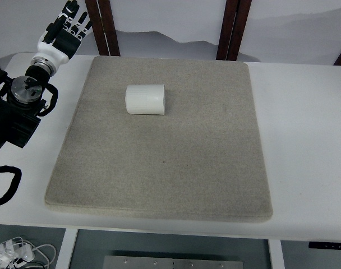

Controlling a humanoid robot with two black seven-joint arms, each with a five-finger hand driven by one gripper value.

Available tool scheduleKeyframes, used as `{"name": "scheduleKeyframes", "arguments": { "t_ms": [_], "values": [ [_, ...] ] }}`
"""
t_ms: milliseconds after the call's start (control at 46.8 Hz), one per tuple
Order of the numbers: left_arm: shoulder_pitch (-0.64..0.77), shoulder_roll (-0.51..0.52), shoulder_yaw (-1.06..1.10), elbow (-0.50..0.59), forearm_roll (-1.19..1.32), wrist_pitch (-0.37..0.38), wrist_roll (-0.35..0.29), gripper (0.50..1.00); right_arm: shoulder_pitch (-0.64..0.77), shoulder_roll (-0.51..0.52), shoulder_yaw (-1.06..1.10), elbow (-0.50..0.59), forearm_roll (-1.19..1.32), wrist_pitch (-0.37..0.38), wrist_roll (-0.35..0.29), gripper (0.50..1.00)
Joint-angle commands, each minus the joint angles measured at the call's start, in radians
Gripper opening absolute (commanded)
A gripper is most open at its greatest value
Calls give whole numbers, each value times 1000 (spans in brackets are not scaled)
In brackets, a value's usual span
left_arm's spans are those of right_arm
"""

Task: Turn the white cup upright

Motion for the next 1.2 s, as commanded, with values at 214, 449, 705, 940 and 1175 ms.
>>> {"name": "scheduleKeyframes", "arguments": {
  "t_ms": [214,449,705,940,1175],
  "values": [
    [5,0,6,-1,0,-28,0,996,0,0,0,0,0,0,0,952],
    [-2,0,-5,-1,-8,-38,0,996,0,0,0,0,1,0,0,952],
    [-3,0,0,-8,2,-75,0,996,0,0,0,0,0,0,0,952],
    [-23,11,12,-11,78,-88,3,996,0,0,0,0,0,0,-1,952],
    [-55,12,12,-11,330,-112,2,994,0,0,0,0,0,0,0,952]
  ]
}}
